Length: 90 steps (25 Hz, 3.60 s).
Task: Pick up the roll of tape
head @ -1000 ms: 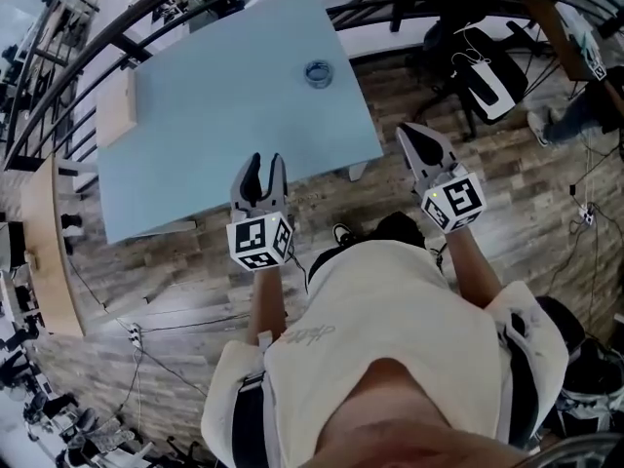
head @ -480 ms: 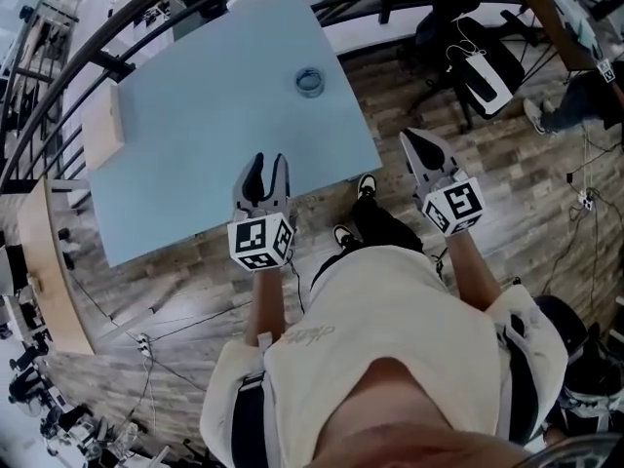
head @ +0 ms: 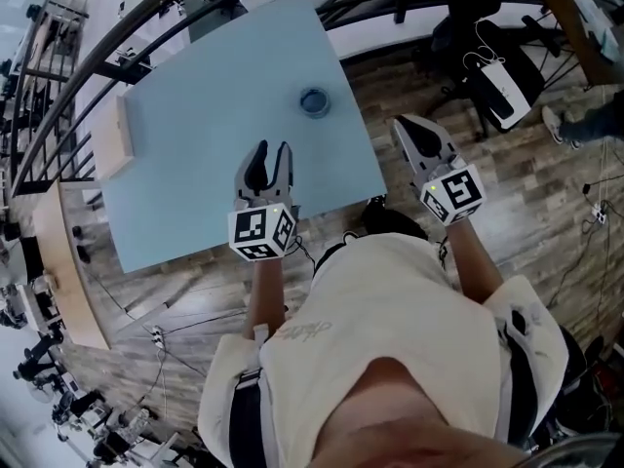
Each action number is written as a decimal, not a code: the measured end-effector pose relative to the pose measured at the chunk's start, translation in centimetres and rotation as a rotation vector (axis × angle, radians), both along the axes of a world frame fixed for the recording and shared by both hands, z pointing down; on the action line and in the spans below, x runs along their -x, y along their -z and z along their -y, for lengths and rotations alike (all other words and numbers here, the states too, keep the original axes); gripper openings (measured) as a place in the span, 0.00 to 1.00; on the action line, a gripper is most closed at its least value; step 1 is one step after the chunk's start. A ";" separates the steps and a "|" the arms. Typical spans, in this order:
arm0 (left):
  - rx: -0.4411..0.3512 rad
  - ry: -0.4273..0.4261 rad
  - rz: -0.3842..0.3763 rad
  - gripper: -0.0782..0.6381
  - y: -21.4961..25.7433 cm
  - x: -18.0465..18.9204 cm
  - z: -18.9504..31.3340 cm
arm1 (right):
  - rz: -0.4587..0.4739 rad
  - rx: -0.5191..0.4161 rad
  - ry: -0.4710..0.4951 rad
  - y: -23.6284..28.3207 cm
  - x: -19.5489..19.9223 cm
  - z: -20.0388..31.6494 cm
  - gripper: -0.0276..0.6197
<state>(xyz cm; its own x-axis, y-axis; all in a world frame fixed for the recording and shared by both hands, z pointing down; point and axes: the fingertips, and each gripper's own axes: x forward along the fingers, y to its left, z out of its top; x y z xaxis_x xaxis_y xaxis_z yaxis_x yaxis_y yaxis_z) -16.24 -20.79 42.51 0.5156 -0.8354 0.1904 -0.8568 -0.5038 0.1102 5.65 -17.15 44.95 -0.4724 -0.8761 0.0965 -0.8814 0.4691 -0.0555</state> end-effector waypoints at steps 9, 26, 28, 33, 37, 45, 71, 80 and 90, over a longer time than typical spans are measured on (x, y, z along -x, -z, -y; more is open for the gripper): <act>0.026 -0.011 0.027 0.34 -0.3 -3.0 4.6 | 0.040 -0.030 0.006 0.4 -2.7 5.1 0.05; 0.195 -0.140 0.180 0.34 -9.7 -7.4 9.6 | -0.032 0.046 0.002 -2.7 -3.3 5.9 0.05; 0.236 -0.154 0.206 0.34 -11.7 -7.9 10.3 | -0.038 0.063 -0.006 -3.3 -3.8 6.3 0.05; 0.320 -0.175 0.267 0.34 -16.0 -8.5 11.5 | -0.041 0.103 -0.015 -4.6 -4.5 6.9 0.05; 0.360 -0.192 0.340 0.34 -19.1 -9.0 12.2 | -0.045 0.130 -0.016 -5.6 -5.3 7.6 0.05; 0.472 -0.222 0.432 0.34 -24.0 -10.3 13.0 | -0.038 0.168 -0.033 -7.4 -7.8 9.0 0.05; 0.618 -0.342 0.718 0.22 -31.5 -10.2 11.9 | 0.029 0.288 -0.038 -11.0 -9.1 8.5 0.05; 0.603 -0.283 0.679 0.19 -31.2 -9.9 12.2 | 0.034 0.295 -0.037 -11.3 -9.0 8.1 0.05; 0.573 -0.235 0.611 0.19 -29.0 -9.3 12.1 | 0.052 0.300 -0.025 -10.8 -7.1 8.2 0.05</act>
